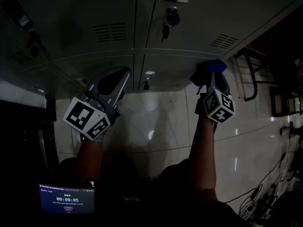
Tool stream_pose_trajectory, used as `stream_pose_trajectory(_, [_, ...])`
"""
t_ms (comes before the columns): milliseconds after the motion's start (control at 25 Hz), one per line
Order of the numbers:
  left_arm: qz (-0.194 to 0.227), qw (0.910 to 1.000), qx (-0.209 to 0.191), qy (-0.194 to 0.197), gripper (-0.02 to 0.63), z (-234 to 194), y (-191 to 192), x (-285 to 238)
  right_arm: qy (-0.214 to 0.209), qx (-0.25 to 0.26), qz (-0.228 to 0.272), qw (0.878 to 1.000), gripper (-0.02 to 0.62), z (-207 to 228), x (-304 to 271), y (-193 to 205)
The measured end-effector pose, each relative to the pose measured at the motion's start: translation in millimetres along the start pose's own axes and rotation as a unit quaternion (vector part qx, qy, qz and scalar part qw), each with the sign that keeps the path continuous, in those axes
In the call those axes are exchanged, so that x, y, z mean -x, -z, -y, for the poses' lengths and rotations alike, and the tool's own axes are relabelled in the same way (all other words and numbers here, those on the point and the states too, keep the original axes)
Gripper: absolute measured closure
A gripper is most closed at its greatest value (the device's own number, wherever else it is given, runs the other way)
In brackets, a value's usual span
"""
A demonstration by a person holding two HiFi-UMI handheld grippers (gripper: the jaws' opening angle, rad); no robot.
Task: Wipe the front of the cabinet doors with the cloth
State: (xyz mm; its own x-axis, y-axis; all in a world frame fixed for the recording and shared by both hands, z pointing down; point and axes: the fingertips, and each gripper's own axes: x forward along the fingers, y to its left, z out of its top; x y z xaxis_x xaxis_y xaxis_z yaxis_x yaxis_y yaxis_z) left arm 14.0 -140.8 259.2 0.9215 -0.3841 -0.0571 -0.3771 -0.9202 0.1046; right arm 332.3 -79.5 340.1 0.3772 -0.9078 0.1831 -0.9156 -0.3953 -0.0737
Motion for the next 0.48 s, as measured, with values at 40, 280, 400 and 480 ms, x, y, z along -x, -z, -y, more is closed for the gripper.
stream_pose_trajectory(40, [0.000, 1.0000, 0.000, 0.000, 0.601, 0, 0, 0, 0.001, -0.001, -0.001, 1.000, 0.520, 2, 0, 0])
stream_pose_trajectory(280, [0.008, 1.0000, 0.003, -0.003, 0.601, -3, -4, 0, -0.065, 0.049, 0.016, 0.997, 0.520, -31, 9, -8])
stream_pose_trajectory(400, [0.014, 0.9999, 0.004, -0.002, 0.600, -4, -7, 0, -0.156, 0.122, 0.037, 0.979, 0.520, -87, 22, -13])
stream_pose_trajectory(480, [0.018, 0.9998, 0.005, -0.001, 0.600, -2, -9, 0, -0.220, 0.149, 0.047, 0.963, 0.519, -126, 34, -12])
